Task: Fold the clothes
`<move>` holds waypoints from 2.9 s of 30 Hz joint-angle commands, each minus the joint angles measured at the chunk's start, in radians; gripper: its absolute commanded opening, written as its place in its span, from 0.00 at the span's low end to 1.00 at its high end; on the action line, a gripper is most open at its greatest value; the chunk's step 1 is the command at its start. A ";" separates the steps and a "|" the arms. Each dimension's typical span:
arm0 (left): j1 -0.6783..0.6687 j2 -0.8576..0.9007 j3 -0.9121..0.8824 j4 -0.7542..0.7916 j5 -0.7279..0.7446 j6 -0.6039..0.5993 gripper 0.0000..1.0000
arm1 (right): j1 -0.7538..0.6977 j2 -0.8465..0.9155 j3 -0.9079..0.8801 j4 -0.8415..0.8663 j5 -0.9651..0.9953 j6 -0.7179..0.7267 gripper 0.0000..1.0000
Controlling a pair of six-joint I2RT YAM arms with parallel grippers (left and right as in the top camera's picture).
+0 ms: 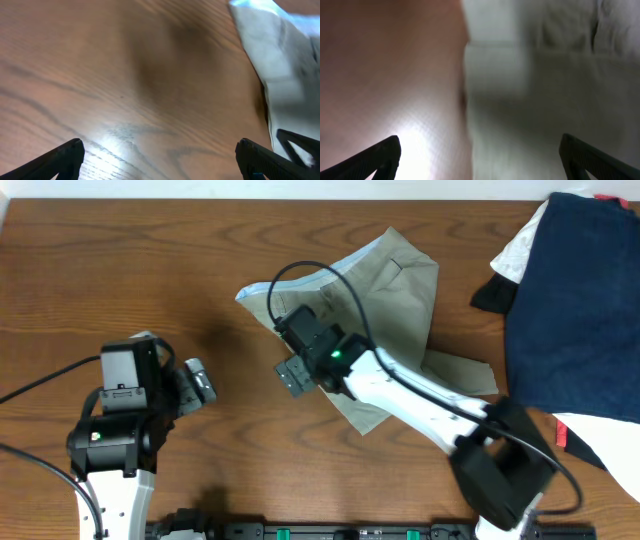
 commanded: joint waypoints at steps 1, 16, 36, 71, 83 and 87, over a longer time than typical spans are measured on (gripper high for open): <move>0.027 0.000 0.020 0.000 -0.047 -0.098 0.98 | 0.011 0.050 -0.005 0.069 0.132 0.024 0.98; 0.028 0.000 0.020 -0.004 -0.047 -0.098 0.98 | 0.010 0.150 -0.005 0.199 0.132 0.052 0.28; 0.028 0.000 0.020 -0.004 -0.047 -0.098 0.98 | 0.056 0.171 -0.005 0.229 0.084 0.129 0.86; 0.028 0.000 0.020 -0.004 -0.047 -0.098 0.98 | -0.106 -0.093 0.111 -0.093 0.325 0.098 0.01; 0.028 0.000 0.020 -0.004 -0.047 -0.098 0.98 | -0.755 -0.303 0.114 0.022 0.380 -0.121 0.95; 0.028 0.000 0.020 -0.003 -0.047 -0.098 0.98 | -0.830 -0.307 0.114 -0.105 0.113 -0.033 0.99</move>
